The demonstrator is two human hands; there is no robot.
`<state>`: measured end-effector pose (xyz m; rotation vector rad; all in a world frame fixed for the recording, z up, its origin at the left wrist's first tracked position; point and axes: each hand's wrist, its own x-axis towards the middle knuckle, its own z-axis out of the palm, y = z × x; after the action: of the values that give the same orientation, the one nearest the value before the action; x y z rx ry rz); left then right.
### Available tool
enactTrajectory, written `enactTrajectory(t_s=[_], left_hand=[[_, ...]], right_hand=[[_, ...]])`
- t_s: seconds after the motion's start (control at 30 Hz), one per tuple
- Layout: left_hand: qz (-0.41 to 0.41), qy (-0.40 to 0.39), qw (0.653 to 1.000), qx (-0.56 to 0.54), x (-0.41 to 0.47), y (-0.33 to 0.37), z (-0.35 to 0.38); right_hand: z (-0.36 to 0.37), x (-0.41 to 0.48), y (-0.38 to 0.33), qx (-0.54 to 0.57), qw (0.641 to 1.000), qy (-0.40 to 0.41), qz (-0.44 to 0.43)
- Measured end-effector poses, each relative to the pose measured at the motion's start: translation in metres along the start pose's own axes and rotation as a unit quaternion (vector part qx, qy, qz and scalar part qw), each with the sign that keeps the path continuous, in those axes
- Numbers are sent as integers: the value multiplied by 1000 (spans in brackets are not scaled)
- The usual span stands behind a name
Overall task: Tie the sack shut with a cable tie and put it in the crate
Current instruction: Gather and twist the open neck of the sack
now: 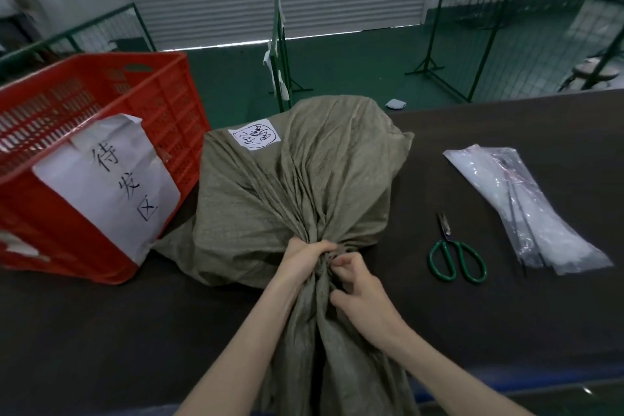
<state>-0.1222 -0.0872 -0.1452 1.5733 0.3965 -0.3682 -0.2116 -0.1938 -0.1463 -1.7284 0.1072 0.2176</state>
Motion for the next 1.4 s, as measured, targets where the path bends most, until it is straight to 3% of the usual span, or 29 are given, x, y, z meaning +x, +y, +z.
enactTrajectory(t_s=[0.07, 0.13, 0.2, 0.3, 0.63, 0.9, 1.13, 1.3, 1.4], left_hand=[[14, 20, 1000, -4, 2, -1, 6], [31, 22, 999, -28, 1, -1, 13], [40, 32, 998, -48, 5, -2, 18], [47, 49, 996, -63, 9, -5, 22], [109, 78, 988, -73, 12, -16, 25], [157, 70, 982, -78, 6, -15, 22], [181, 104, 977, -43, 17, -21, 31], [180, 110, 977, -11, 27, -23, 28], [170, 114, 979, 6, 30, -24, 26]], right_hand=[[-8, -5, 1, 23, 995, 94, -7], [-18, -5, 5, -34, 986, 166, 6], [-24, -4, 8, -108, 983, 126, 79], [-28, -2, 13, 6, 979, 54, 197], [-14, -36, 28, 62, 973, 18, 224], [-25, -57, 9, -54, 984, 70, 155], [-46, -66, -25, -48, 984, 124, 117], [-57, -82, -22, -144, 989, 45, -13], [-64, -90, -23, -267, 960, -13, -88]])
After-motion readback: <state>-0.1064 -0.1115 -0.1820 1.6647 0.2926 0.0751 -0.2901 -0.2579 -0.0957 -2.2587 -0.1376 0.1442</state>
